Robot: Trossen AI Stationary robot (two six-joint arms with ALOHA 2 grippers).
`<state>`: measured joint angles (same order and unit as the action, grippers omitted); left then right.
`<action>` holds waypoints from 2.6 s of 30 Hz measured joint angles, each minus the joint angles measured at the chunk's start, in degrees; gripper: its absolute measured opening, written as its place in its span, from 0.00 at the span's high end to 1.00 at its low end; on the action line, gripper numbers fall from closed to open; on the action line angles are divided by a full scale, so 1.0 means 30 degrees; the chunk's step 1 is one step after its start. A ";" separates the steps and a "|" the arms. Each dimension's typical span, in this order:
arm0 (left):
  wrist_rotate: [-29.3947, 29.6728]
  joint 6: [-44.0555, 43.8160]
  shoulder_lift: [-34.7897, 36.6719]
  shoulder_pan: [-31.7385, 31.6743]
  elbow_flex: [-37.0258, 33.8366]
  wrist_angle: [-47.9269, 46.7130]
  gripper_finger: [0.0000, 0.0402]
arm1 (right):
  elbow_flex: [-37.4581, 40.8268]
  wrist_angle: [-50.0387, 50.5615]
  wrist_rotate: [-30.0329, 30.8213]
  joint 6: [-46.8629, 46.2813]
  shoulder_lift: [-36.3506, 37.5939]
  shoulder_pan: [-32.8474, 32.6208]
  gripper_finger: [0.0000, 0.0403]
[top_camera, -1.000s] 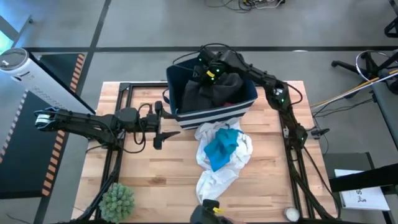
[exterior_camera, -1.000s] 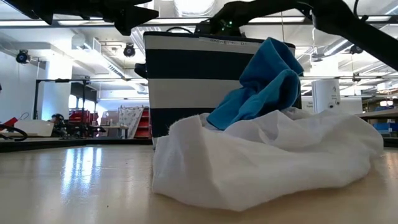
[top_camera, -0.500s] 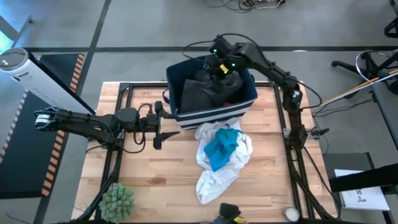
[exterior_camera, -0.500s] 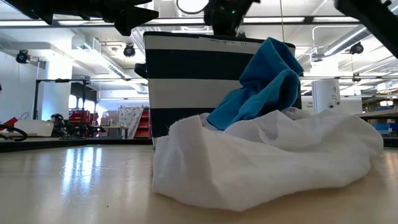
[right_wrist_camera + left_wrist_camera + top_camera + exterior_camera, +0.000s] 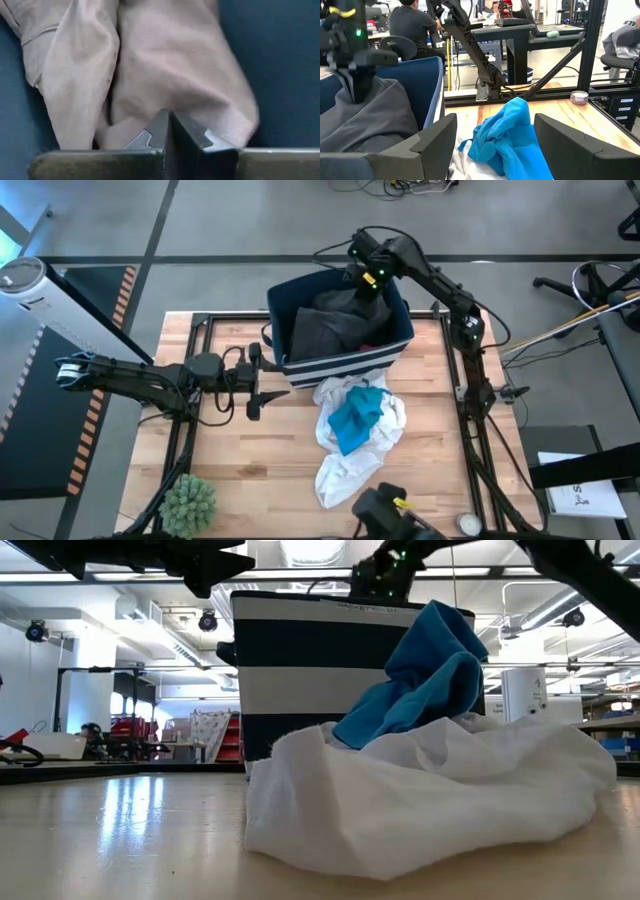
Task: Sort clothes
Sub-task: Put the gray shorts into the laundry bin, then put the blue shorts into the laundry bin
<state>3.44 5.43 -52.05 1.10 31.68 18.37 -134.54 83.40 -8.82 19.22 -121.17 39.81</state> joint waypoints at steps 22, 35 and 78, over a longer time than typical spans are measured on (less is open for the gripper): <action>0.0000 0.0000 0.0000 -0.0005 0.0000 -0.0151 0.40 | 0.0058 -0.1364 -0.1063 0.1019 -0.5092 -0.1213 1.00; 0.0000 -0.0127 -0.0036 -0.0002 0.0000 -0.0159 0.40 | 0.0087 -0.1243 -0.0349 0.1476 0.1025 -0.1445 1.00; 0.0007 0.0321 -0.0138 -0.0004 0.0000 0.0344 0.36 | 2.4842 -1.6289 0.3268 -0.8869 1.7901 -1.6462 0.30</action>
<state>3.46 6.39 -52.47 1.09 31.68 19.40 -60.01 34.54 0.98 -7.38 -67.47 -9.58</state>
